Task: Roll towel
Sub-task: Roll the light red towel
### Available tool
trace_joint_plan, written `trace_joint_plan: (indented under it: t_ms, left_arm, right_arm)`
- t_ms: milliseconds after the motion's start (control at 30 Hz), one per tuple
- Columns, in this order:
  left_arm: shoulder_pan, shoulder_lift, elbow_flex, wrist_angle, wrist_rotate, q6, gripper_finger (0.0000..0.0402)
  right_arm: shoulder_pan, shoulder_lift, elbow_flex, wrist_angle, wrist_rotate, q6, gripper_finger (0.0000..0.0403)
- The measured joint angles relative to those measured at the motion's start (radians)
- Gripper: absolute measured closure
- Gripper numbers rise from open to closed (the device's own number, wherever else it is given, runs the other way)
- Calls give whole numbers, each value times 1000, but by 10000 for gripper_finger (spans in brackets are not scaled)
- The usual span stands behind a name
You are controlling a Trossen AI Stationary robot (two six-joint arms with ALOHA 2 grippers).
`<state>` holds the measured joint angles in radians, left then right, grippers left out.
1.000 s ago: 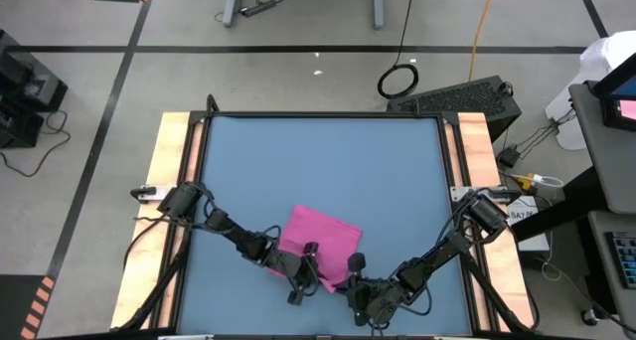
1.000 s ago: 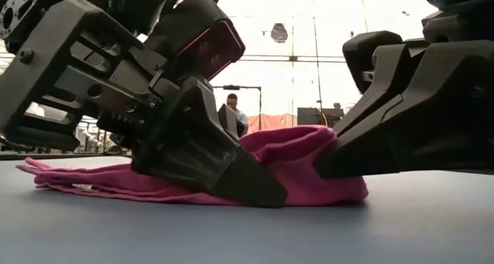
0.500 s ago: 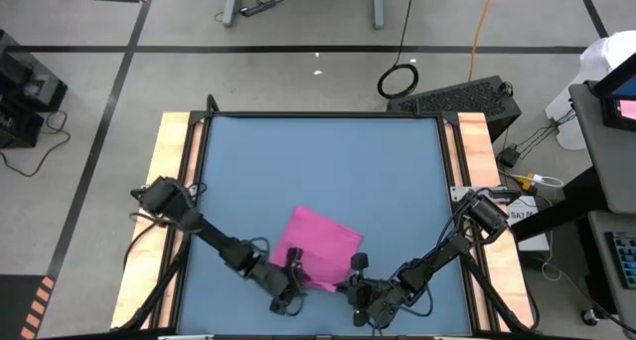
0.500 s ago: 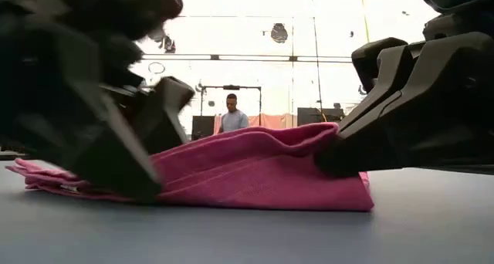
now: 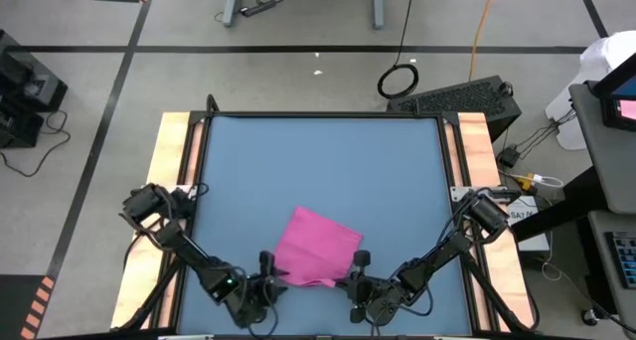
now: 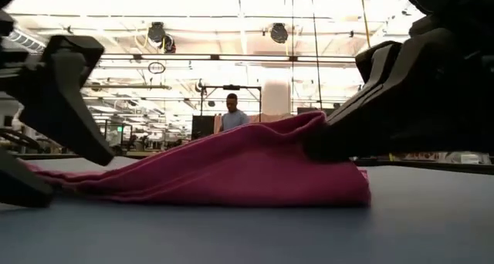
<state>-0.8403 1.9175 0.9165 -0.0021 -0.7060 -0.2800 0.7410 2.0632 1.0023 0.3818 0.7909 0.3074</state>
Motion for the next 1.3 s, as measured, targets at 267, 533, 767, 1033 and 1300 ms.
trace_joint_plan:
  t_ms: [267,533,767,1033,1300]
  left_arm:
    - [7,1,-1,-1,-103,-1,180]
    - [31,1,-1,99,-124,-1,180]
    - [64,6,-2,153,-112,-7,180]
    - [38,23,-38,151,-72,-11,180]
    - [26,20,-36,26,-93,-19,180]
  right_arm:
    - [0,-51,0,-52,76,34,403]
    - [0,-83,0,-96,159,92,403]
    - [-3,-95,0,-109,185,131,402]
    - [-2,-124,0,-174,208,186,402]
    - [-3,-126,0,-184,205,206,402]
